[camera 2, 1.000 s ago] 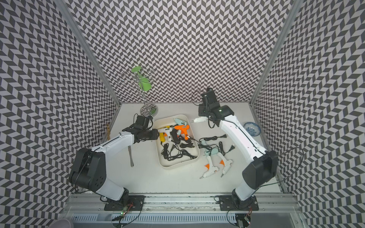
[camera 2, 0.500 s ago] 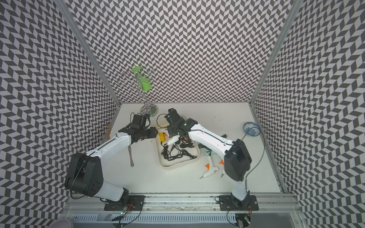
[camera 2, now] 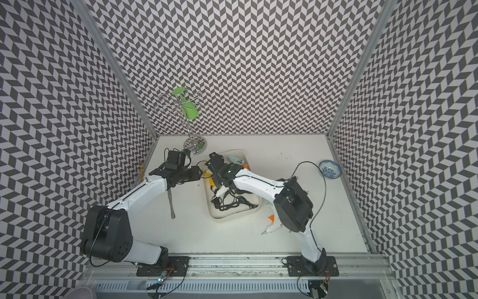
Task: Put the hot melt glue gun into the storage box
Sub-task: Place the hot melt adhesive gun in the storage box.
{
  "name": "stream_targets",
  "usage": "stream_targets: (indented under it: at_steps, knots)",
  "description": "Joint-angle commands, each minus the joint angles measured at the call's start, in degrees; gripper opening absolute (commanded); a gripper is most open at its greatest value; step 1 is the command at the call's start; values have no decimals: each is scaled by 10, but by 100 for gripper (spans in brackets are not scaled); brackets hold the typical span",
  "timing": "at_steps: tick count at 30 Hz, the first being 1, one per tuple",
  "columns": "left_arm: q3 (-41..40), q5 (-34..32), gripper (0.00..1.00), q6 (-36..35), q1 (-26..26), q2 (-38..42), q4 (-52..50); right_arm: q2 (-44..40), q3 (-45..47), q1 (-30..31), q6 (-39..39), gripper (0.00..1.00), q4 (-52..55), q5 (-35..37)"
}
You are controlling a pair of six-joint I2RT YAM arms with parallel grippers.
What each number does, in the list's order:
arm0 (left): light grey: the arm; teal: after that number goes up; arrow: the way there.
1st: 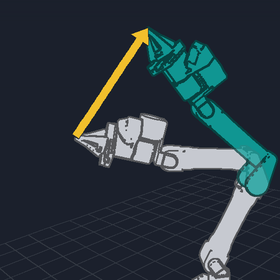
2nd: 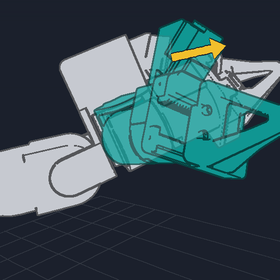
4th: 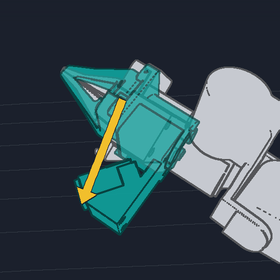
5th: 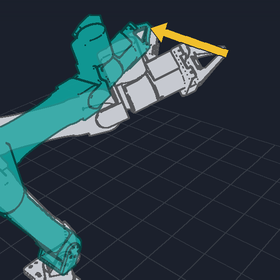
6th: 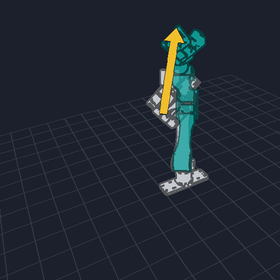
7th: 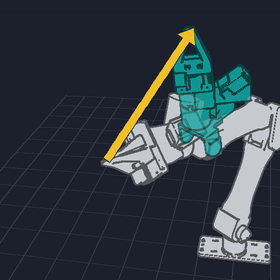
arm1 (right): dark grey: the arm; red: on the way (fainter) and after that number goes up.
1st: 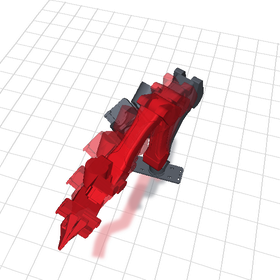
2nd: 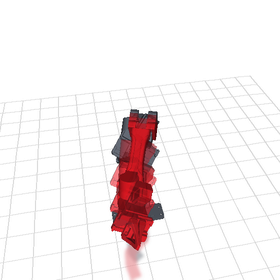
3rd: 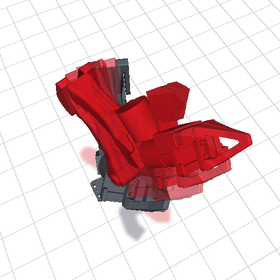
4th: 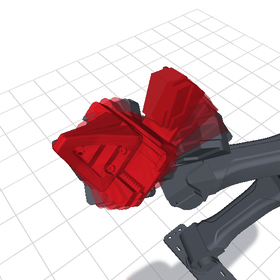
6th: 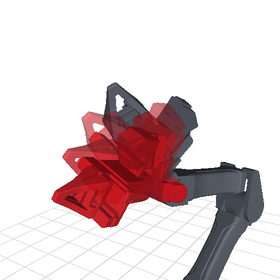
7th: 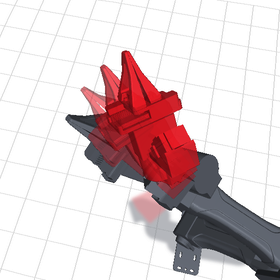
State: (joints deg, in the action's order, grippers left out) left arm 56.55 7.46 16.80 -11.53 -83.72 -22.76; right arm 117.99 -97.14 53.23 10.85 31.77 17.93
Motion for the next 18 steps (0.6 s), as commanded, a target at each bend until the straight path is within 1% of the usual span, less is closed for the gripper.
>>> stream_targets:
  at_steps: [1, 5, 9, 10, 11, 13, 18]
  knots:
    - [-7, 15, 47, 6, 9, 15, 3, 23, -14, 17, -25, 1, -43, 37]
    - [-8, 14, 47, 5, 11, 17, 2, 32, 6, 33, -42, 1, -78, 63]
    - [-10, 13, 47, 7, 11, 17, 1, 30, 45, 52, -70, 2, -141, 86]
    - [-10, 13, 47, 8, 11, 17, 2, 29, 53, 55, -97, 5, -159, 100]
    - [-11, 14, 47, 8, 11, 17, 2, 30, 59, 59, -105, 6, -172, 105]
    - [-10, 15, 47, 9, 11, 15, 1, 38, 58, 62, -109, 9, -187, 114]
    - [-11, 17, 47, 11, 10, 15, 2, 50, 36, 65, -109, 9, -183, 114]
